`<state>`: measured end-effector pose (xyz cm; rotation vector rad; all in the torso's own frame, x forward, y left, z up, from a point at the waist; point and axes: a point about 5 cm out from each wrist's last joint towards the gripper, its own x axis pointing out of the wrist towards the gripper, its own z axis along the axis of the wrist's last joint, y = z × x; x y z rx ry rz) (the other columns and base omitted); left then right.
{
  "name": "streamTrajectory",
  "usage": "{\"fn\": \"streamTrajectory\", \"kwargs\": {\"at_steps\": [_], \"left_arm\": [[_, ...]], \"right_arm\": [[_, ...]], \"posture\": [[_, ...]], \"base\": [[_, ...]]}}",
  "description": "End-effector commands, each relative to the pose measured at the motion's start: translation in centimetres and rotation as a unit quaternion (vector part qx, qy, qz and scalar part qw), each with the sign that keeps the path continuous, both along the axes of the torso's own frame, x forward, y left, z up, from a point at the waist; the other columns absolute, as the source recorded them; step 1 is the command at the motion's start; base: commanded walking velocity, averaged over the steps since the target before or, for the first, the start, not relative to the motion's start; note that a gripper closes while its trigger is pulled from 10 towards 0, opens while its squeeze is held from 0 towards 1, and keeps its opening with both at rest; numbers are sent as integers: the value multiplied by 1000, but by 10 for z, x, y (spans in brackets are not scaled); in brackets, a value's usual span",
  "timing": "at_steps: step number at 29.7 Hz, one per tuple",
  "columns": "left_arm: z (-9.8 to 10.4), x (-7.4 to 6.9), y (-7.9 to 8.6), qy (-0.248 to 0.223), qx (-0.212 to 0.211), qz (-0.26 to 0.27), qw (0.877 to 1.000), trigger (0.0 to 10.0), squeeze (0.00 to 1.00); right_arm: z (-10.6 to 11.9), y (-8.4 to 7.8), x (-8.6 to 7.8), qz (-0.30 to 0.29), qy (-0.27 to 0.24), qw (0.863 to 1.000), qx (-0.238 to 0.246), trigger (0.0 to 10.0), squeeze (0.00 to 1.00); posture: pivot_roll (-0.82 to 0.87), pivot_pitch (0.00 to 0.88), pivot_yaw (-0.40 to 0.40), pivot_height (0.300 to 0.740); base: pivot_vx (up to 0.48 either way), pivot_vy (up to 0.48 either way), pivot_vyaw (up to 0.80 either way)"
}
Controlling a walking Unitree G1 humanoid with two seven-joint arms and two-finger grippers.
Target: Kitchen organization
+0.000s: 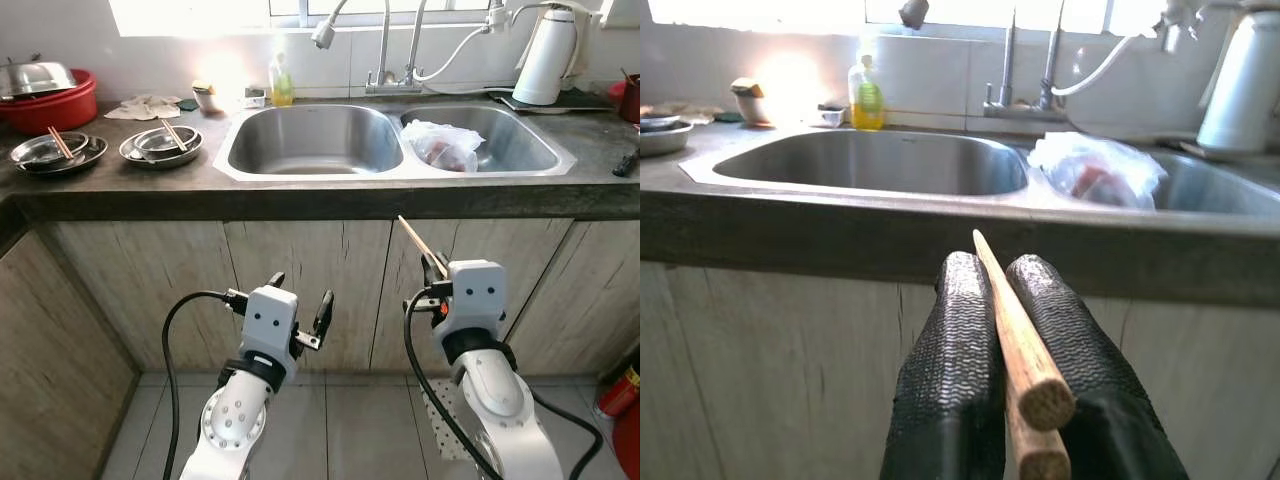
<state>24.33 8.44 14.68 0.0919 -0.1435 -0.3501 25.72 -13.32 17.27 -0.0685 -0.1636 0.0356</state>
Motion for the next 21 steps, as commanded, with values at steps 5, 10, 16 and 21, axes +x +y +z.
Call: {"fn": "streamTrajectory", "kwargs": {"at_steps": [5,10,16,21], "left_arm": [[0,1,2,3,3,6,1000,10000,0],[-1,2,4,4,6,6,1000,10000,0],[1,4,5,0,6,7,1000,10000,0],[1,6,4,-3,5,8,1000,10000,0]], "right_arm": [[21,-2,9,4,-34,999,6,10000,0],[30,-2,15,18,-48,999,5,10000,0],[39,0,21,28,-61,998,2,10000,0],[44,1,27,35,-65,997,-15,10000,0]], "posture": [[39,25,-14,740],[37,19,-16,740],[39,9,-17,740],[36,3,-18,740]], "base": [[311,0,338],[319,0,0],[315,0,0],[319,0,0]]}}
